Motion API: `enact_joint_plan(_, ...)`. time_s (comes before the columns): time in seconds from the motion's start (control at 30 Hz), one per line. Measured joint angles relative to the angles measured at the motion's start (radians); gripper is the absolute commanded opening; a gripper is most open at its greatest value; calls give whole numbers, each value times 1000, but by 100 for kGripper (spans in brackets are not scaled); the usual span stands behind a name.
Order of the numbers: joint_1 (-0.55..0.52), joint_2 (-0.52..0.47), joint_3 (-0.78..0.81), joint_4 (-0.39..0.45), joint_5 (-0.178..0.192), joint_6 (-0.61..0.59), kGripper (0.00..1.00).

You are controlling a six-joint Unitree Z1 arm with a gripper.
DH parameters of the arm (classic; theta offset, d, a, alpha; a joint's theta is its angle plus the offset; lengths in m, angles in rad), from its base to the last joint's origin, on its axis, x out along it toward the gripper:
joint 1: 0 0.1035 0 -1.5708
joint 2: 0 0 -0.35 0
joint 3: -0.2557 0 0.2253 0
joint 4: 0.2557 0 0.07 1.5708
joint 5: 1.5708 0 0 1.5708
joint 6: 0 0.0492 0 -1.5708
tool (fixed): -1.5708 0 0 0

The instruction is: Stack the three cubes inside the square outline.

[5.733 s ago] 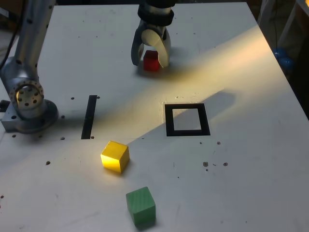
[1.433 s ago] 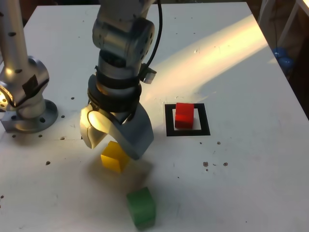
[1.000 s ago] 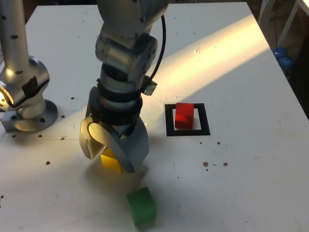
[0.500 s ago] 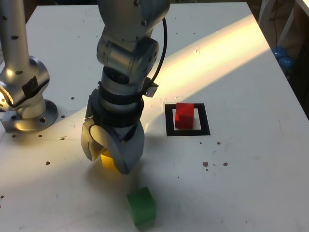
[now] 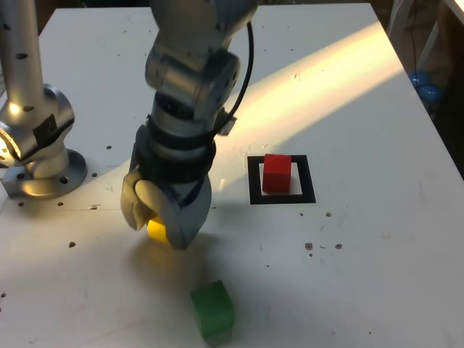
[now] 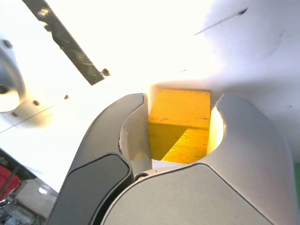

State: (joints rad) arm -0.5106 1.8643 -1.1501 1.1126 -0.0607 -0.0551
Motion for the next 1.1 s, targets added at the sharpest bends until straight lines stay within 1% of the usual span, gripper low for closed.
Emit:
enact_joint_plan(0.13,42,-11,-122,122,47,-12,33)
enact_joint_plan(0.2,79,-12,-189,174,59,-12,33)
enact_joint_plan(0.3,136,-9,-273,213,64,-10,33)
enact_joint_plan(0.47,247,35,-399,276,63,20,33)
enact_joint_plan(0.57,300,61,-457,300,58,37,33)
enact_joint_plan(0.67,327,78,-483,313,56,50,33)
enact_joint_plan(0.83,385,134,-572,335,53,87,33)
enact_joint_plan(1.1,445,196,-608,339,34,124,33)
